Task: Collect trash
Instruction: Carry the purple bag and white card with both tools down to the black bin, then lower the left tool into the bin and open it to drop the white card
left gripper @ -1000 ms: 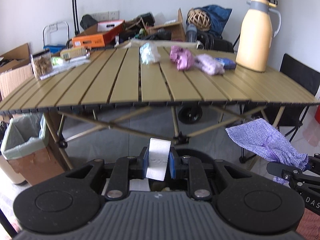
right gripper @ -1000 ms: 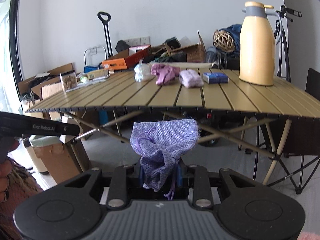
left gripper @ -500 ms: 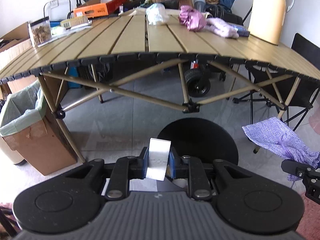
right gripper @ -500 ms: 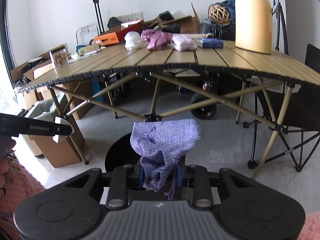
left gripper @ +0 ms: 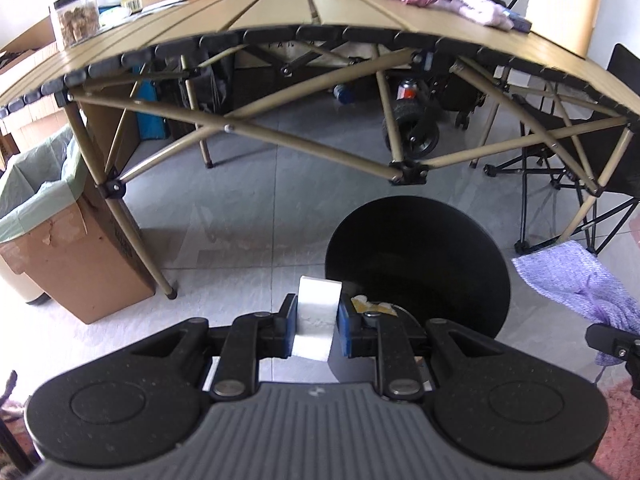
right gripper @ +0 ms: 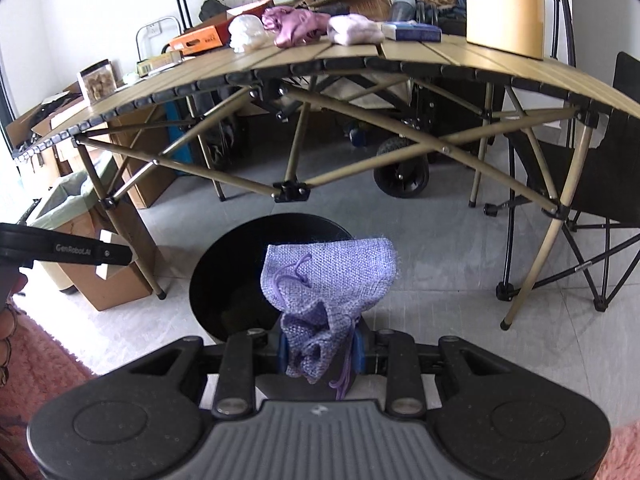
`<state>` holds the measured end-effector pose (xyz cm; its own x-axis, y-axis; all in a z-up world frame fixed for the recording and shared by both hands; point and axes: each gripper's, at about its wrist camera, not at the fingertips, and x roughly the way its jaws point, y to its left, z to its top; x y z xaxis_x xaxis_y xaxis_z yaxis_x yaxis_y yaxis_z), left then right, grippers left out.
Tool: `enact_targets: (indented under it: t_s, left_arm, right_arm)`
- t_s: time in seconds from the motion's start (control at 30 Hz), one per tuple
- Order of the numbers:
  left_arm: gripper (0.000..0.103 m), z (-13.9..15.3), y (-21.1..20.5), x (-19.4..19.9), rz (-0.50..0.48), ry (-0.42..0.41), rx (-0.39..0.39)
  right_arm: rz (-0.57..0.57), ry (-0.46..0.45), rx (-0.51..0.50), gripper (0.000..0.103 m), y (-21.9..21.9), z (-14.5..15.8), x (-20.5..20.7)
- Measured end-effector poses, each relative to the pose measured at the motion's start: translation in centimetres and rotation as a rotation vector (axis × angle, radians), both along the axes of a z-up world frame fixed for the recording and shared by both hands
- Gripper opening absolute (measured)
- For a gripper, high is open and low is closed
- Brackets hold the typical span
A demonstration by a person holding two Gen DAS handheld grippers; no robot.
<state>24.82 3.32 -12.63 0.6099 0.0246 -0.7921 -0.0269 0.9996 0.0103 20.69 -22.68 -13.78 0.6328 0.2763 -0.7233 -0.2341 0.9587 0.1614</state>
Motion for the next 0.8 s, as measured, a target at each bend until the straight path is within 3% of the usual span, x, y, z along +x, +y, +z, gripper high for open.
enact_targets:
  t_s: [0.27, 0.8]
  left_arm:
    - [0.021, -1.3, 0.5, 1.0, 0.013, 0.047, -0.001]
    - [0.021, -3.0, -3.0, 3.6, -0.073, 0.1, 0.007]
  right_arm:
    - [-0.011, 0.033, 0.002, 0.028, -0.4, -1.2, 1.1]
    - [-0.087, 0.042, 0.037, 0.028, -2.5, -2.0, 2.7]
